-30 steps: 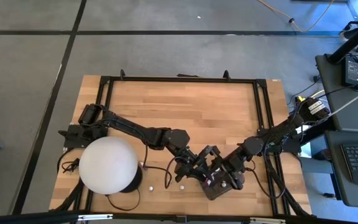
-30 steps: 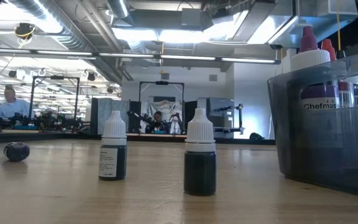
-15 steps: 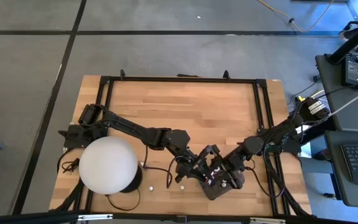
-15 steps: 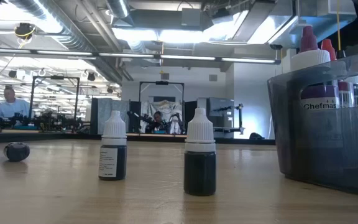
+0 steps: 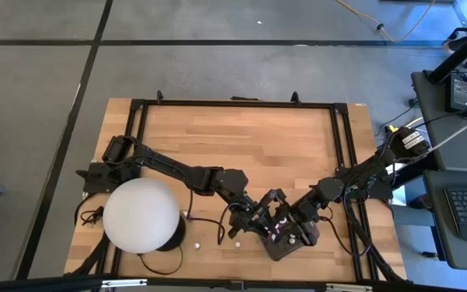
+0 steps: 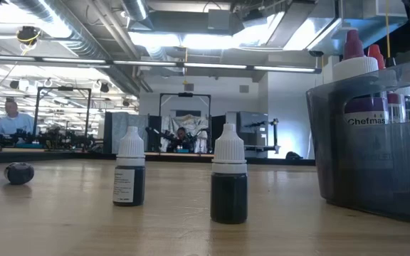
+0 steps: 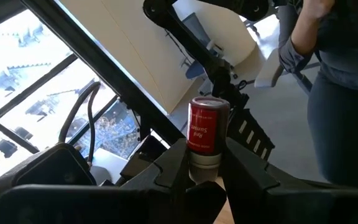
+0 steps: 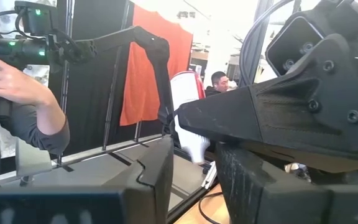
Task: Pick & Place food coloring
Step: Put the top small red food coloring bottle into the bin
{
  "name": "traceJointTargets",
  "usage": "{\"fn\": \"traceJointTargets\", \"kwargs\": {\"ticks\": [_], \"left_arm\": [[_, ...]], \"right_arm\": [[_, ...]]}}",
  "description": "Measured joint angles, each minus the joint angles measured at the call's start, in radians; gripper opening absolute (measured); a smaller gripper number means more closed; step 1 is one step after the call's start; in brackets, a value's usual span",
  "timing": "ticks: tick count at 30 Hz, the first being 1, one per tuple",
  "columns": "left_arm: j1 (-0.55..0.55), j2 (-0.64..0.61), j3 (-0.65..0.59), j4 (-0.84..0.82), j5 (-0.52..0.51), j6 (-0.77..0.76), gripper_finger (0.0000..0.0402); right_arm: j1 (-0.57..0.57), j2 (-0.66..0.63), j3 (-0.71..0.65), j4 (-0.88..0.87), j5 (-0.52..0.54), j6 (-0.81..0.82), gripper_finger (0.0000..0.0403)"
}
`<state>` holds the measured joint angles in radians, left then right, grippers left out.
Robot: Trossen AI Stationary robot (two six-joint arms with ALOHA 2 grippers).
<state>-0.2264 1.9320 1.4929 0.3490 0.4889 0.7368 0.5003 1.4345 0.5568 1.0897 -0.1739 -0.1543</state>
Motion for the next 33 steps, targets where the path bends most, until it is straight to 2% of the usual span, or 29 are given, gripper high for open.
{"fn": "traceJointTargets", "kwargs": {"ticks": [9,25,33], "left_arm": [[0.0,0.0,-0.001,-0.005,0.003,-0.02,0.009],[-0.001,0.001,-0.002,-0.003,0.002,-0.052,0.0094],[0.001,-0.031,-0.005,-0.025,-0.003,-0.133,0.0149]], "right_arm": [[0.0,0.0,0.0,0.0,-0.003,-0.005,0.0057],[0.001,0.0,0.0,-0.009,-0.004,0.017,0.0059],[0.002,-0.004,0.003,-0.005,0.01,0.015,0.0058]]}}
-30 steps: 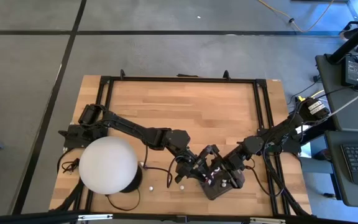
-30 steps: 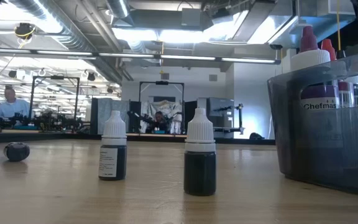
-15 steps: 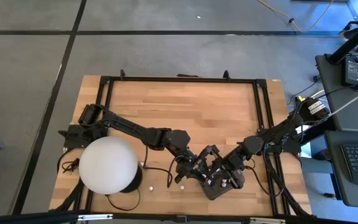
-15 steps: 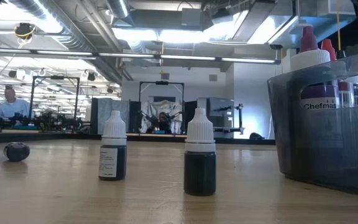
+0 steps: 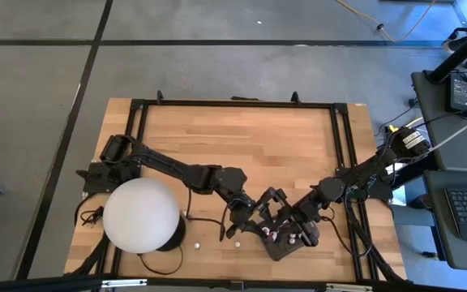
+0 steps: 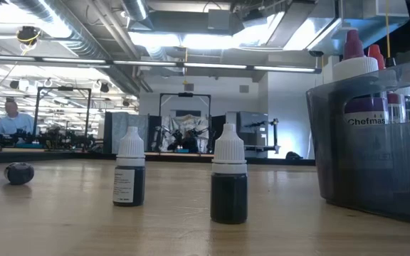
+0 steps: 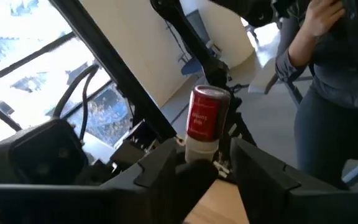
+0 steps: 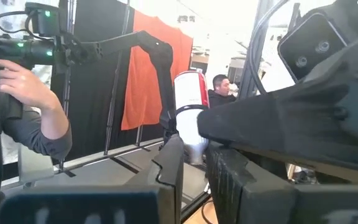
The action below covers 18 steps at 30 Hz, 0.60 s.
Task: Pick & Place food coloring
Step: Put the top small red food coloring bottle into the bin
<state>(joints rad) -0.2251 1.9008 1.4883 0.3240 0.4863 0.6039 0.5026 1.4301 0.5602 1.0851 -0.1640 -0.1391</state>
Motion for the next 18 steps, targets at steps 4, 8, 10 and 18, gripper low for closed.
{"fn": "traceJointTargets", "kwargs": {"ticks": [4,8,10,18], "left_arm": [[0.0,-0.036,-0.001,-0.056,-0.005,0.025,0.0168],[0.006,-0.089,-0.001,-0.139,0.0,0.003,0.0175],[0.016,-0.107,0.001,-0.19,0.0,-0.025,0.0175],[0.059,-0.12,0.001,-0.353,0.002,-0.196,0.0172]], "right_arm": [[0.0,-0.003,0.0,-0.049,0.005,0.003,0.0058],[0.0,-0.047,0.0,-0.173,0.009,0.004,0.0058],[0.0,-0.088,0.0,-0.264,0.011,0.004,0.0057],[0.066,-0.239,0.223,-1.063,0.307,-0.063,0.0057]]}}
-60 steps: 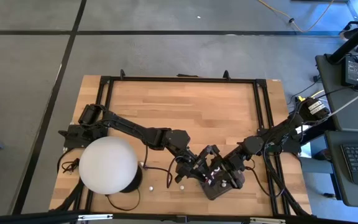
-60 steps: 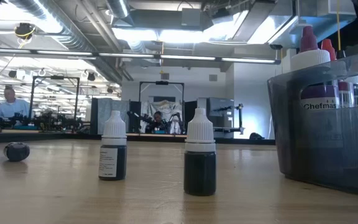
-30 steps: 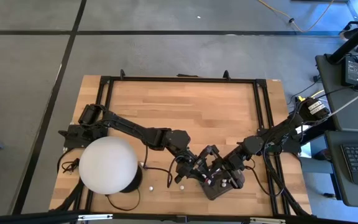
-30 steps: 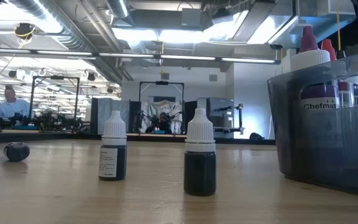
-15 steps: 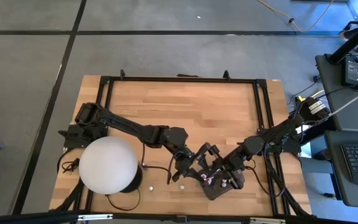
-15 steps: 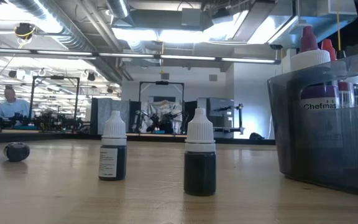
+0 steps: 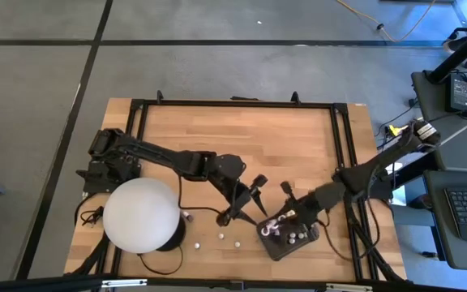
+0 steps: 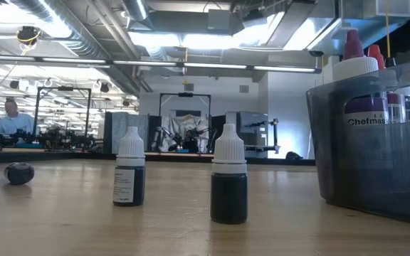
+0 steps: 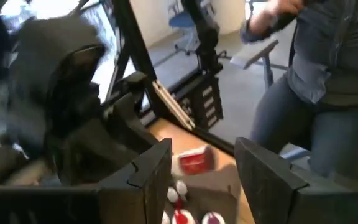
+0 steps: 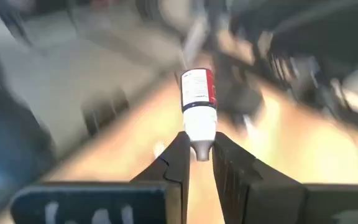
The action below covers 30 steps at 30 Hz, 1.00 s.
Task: Pick & Place food coloring
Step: Put the top small red food coloring bottle into the bin
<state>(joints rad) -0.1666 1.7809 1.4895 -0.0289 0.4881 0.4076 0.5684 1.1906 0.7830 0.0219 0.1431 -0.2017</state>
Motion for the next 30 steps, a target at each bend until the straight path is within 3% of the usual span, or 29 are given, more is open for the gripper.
{"fn": "traceJointTargets", "kwargs": {"ticks": [5,9,14,19,23,30], "left_arm": [[0.024,0.0,0.0,-0.071,0.0,-0.04,0.0175],[0.04,0.0,0.0,-0.089,-0.001,-0.098,0.0173],[0.061,0.0,0.0,-0.141,-0.001,-0.152,0.0172],[0.073,0.0,0.0,-0.176,-0.001,-0.187,0.0175],[0.074,0.0,0.0,-0.188,-0.001,-0.189,0.0175],[0.073,0.0,0.001,-0.187,0.0,-0.189,0.0175]], "right_arm": [[0.132,0.03,0.21,-0.489,0.256,0.023,0.0058],[0.243,0.065,0.291,-0.666,0.35,0.089,0.0059],[0.358,0.153,0.346,-0.744,0.435,0.025,0.0058],[0.451,0.287,0.394,-0.774,0.621,-0.098,0.0063],[0.497,0.388,0.416,-0.83,0.74,-0.154,0.0063],[0.53,0.527,0.417,-0.92,0.848,-0.269,0.0064]]}}
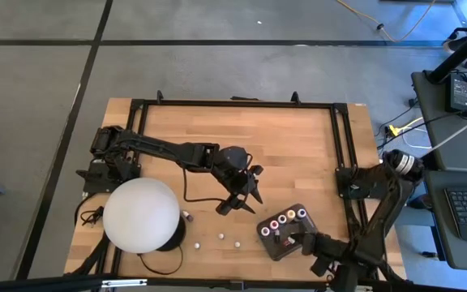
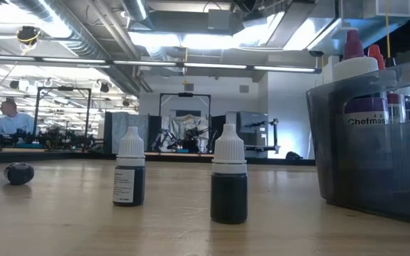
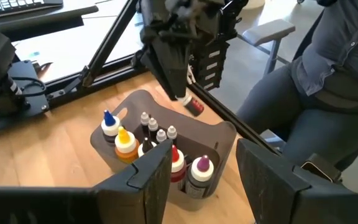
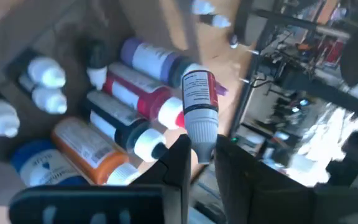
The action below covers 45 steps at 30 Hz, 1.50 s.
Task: Pick & Place food coloring
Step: Put the top small red food coloring bottle into the bin
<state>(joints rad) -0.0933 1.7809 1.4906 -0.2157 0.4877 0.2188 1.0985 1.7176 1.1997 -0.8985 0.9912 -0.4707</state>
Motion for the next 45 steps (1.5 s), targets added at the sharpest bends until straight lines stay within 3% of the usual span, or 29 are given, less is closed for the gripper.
{"fn": "traceJointTargets", "kwargs": {"ticks": [4,10,14,25,31,45], "left_arm": [[0.0,0.0,0.0,0.002,0.0,0.001,0.0174],[0.0,0.0,0.0,0.002,0.0,0.001,0.0172],[0.0,0.0,0.0,0.002,0.0,0.001,0.0175],[0.0,0.0,0.0,0.002,0.0,0.002,0.0171],[0.0,0.0,0.001,0.011,0.0,0.003,0.0175],[0.0,-0.001,0.001,0.013,0.0,0.001,0.0174]], "right_arm": [[-0.001,0.031,0.0,-0.001,-0.001,-0.037,0.0065],[-0.001,0.035,0.0,-0.001,-0.106,-0.05,0.0065],[-0.001,0.035,0.0,0.002,-0.131,-0.148,0.0065],[-0.001,0.035,0.0,-0.001,-0.138,-0.173,0.0065],[-0.002,0.035,-0.001,-0.023,-0.239,-0.401,0.0065],[-0.052,0.091,-0.001,0.017,-0.203,-0.644,0.0066]]}}
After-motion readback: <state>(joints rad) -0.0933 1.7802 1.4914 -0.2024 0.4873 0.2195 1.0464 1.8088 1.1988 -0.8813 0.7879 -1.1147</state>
